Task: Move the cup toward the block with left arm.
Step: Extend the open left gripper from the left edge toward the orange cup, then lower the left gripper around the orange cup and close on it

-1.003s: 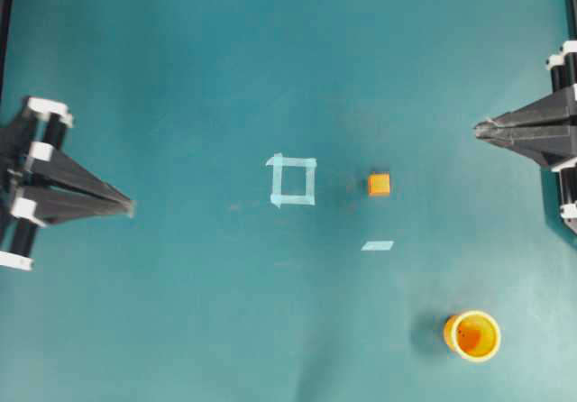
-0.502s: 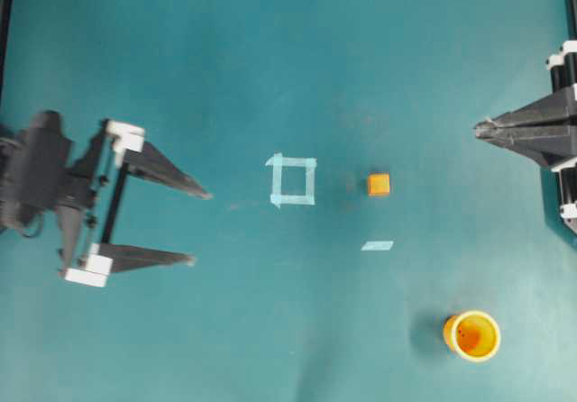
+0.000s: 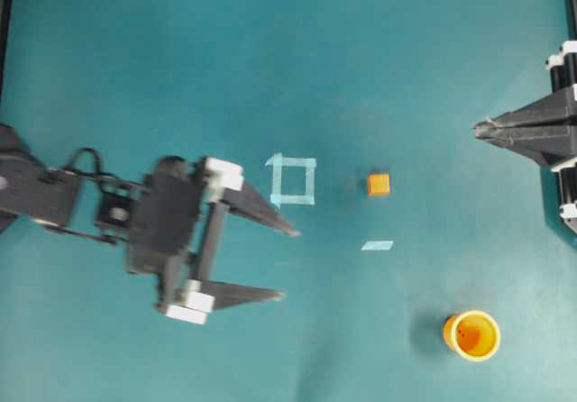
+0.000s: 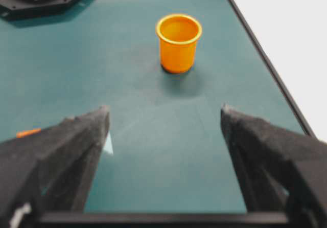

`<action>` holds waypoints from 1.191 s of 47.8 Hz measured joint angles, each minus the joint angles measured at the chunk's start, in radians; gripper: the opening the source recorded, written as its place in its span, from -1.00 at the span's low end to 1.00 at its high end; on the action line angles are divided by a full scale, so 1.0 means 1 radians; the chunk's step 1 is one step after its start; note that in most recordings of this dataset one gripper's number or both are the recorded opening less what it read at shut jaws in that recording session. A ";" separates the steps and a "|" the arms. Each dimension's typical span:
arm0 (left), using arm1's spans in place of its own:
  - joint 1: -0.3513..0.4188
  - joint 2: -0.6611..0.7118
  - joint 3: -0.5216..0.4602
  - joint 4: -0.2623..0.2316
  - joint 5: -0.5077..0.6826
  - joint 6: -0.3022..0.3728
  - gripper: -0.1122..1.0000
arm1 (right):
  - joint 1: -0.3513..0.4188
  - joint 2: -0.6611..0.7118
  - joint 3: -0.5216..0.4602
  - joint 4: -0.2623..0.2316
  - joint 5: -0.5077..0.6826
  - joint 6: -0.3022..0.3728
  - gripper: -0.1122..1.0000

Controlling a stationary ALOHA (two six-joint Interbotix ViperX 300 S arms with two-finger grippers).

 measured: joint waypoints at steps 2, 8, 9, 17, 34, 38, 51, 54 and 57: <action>0.000 0.041 -0.031 0.000 0.000 0.000 0.71 | 0.000 0.000 0.000 0.000 0.000 0.000 -0.80; 0.000 0.140 -0.114 0.000 0.002 -0.002 0.71 | 0.000 0.002 0.000 0.000 0.000 0.000 -0.80; -0.002 0.152 -0.124 0.000 0.002 -0.002 0.71 | 0.000 0.002 0.000 0.002 0.000 0.000 -0.80; 0.000 0.276 -0.242 0.002 0.009 -0.014 0.71 | 0.000 0.005 0.000 0.002 0.002 0.000 -0.80; -0.023 0.535 -0.477 0.000 0.034 -0.038 0.71 | 0.000 0.009 0.000 0.002 0.018 0.000 -0.80; -0.035 0.577 -0.532 0.000 0.044 -0.040 0.71 | 0.000 0.011 0.000 0.000 0.020 0.000 -0.80; -0.049 0.707 -0.713 0.000 0.120 -0.041 0.71 | 0.000 0.014 0.000 0.000 0.021 0.000 -0.80; -0.049 0.733 -0.747 0.000 0.141 -0.041 0.71 | 0.000 0.014 0.000 0.002 0.021 0.000 -0.80; -0.051 0.758 -0.779 0.000 0.156 -0.043 0.71 | 0.000 0.015 0.000 0.002 0.021 0.000 -0.80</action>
